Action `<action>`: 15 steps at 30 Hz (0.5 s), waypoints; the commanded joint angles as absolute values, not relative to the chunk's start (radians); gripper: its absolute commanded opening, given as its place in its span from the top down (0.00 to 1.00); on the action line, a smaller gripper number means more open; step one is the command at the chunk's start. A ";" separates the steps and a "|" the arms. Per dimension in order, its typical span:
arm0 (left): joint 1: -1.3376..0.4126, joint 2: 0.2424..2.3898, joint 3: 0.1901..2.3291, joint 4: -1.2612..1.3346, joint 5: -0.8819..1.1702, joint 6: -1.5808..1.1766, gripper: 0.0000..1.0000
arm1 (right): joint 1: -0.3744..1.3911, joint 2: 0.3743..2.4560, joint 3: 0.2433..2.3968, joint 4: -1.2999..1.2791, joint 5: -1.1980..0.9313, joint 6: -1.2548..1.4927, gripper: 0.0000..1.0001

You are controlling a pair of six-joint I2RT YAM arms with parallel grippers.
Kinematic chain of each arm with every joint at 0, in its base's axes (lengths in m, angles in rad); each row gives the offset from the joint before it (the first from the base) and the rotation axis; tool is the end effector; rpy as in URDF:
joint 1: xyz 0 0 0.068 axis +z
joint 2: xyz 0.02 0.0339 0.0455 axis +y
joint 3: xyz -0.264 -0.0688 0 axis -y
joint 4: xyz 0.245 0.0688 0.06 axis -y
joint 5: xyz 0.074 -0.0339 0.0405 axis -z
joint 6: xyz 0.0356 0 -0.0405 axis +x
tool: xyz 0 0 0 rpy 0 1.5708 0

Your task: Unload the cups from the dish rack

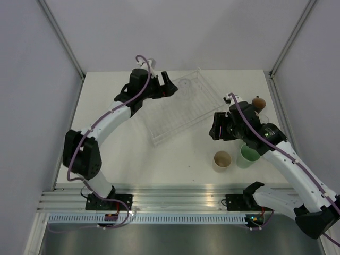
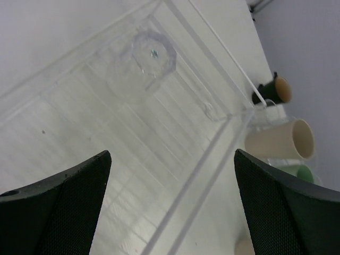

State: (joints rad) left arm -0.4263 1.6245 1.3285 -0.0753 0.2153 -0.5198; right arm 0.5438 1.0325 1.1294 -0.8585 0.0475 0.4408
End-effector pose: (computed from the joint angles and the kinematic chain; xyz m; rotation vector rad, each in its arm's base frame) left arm 0.3496 -0.1671 0.3236 0.0547 2.0257 -0.8240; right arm 0.1737 0.1031 0.3480 -0.0980 2.3705 0.4305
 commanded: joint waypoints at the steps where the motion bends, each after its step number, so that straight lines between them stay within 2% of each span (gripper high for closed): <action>1: -0.503 1.750 1.541 -0.110 -0.085 -0.411 0.00 | 0.541 0.989 1.108 -0.808 0.029 0.426 0.34; 8: -0.558 2.128 2.035 -0.311 -0.244 -0.330 0.00 | 0.542 0.957 1.089 -0.827 0.046 0.399 0.26; 11: -0.560 2.222 2.190 -0.399 -0.288 -0.325 0.00 | 0.541 0.956 1.085 -0.824 0.037 0.393 0.23; 15: -0.575 2.330 2.275 -0.410 -0.336 -0.299 0.00 | 0.541 0.963 1.077 -0.813 0.029 0.379 0.22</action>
State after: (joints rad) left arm -0.5674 2.2734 2.1944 -0.3435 -0.2462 -0.3618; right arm 0.5438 0.9684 1.0832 -0.8398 0.0391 0.4030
